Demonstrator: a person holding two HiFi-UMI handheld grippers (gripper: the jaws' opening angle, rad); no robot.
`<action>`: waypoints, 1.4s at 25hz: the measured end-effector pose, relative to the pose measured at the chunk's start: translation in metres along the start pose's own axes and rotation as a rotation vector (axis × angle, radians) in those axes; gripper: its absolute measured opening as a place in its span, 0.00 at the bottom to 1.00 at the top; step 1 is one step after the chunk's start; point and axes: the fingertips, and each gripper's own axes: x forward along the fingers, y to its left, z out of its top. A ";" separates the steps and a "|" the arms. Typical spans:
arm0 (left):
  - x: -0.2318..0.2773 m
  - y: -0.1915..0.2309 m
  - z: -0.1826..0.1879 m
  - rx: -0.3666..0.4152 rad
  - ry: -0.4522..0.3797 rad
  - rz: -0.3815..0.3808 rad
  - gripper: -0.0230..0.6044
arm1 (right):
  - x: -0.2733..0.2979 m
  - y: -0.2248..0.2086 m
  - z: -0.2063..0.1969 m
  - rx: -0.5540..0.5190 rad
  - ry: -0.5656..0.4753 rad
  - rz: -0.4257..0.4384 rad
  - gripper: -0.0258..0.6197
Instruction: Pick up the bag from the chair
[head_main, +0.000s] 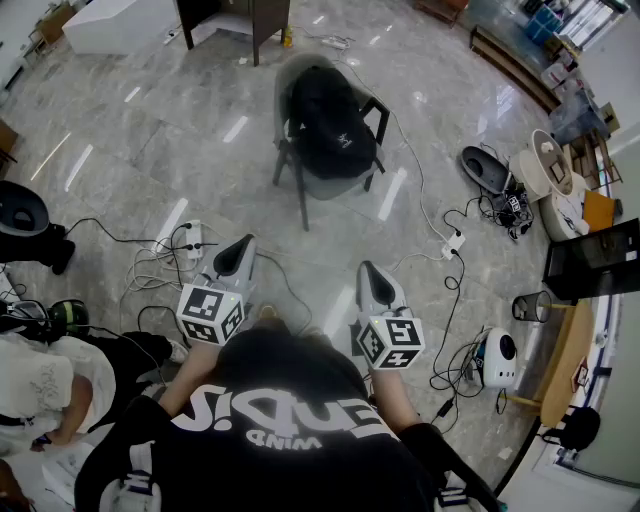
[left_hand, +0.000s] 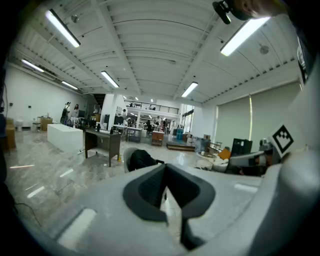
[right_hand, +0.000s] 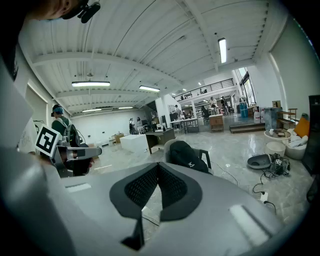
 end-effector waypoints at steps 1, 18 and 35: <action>0.001 0.002 0.000 0.002 0.000 -0.003 0.04 | 0.002 0.001 0.001 -0.001 -0.001 -0.002 0.04; 0.029 0.070 -0.010 0.000 0.045 -0.096 0.04 | 0.050 0.030 0.006 0.116 -0.054 -0.074 0.04; 0.166 0.120 0.024 -0.009 0.017 -0.136 0.04 | 0.167 -0.048 0.041 0.151 -0.060 -0.114 0.04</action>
